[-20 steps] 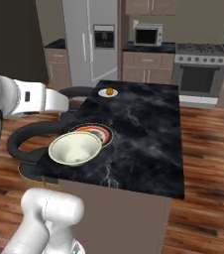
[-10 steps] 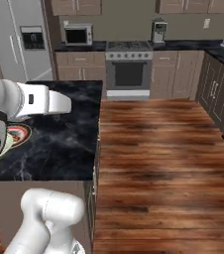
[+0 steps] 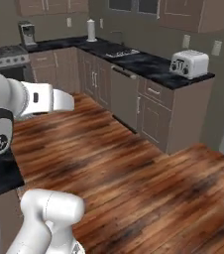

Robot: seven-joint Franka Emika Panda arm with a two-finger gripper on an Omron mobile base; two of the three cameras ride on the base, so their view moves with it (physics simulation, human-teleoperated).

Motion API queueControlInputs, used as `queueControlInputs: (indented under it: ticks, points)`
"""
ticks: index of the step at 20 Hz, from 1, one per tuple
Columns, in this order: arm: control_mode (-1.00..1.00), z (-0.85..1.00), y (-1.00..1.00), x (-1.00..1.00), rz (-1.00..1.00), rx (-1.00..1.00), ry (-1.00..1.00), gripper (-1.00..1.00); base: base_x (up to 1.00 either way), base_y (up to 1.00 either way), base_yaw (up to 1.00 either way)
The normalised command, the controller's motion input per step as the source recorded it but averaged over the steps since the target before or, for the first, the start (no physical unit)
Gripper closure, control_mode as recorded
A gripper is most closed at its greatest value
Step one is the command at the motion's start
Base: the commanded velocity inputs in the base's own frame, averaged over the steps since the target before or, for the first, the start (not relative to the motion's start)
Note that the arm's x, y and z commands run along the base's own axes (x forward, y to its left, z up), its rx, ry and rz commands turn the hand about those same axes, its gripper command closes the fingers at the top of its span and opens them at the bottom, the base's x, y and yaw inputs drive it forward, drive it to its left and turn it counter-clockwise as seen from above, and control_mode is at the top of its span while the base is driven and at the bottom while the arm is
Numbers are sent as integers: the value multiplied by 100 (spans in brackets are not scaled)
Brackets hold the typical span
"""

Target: Take the smaller bowl and place it next to the appetizer plate on the dining counter , and place the larger bowl next to the plate with cooked food.

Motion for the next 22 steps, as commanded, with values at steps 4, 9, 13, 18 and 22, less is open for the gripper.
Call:
queueControlInputs:
  ticks: [4,9,13,18,22]
  points:
    - [100,0,0,0,0,0,0,-100,0,1,-100]
    - [100,0,0,0,0,0,0,-100,0,1,-100]
    - [100,0,0,0,0,0,0,-100,2,14,-99]
    - [100,0,0,0,0,0,0,-100,19,25,-96]
    - [100,0,0,0,0,0,0,-100,56,52,-84]
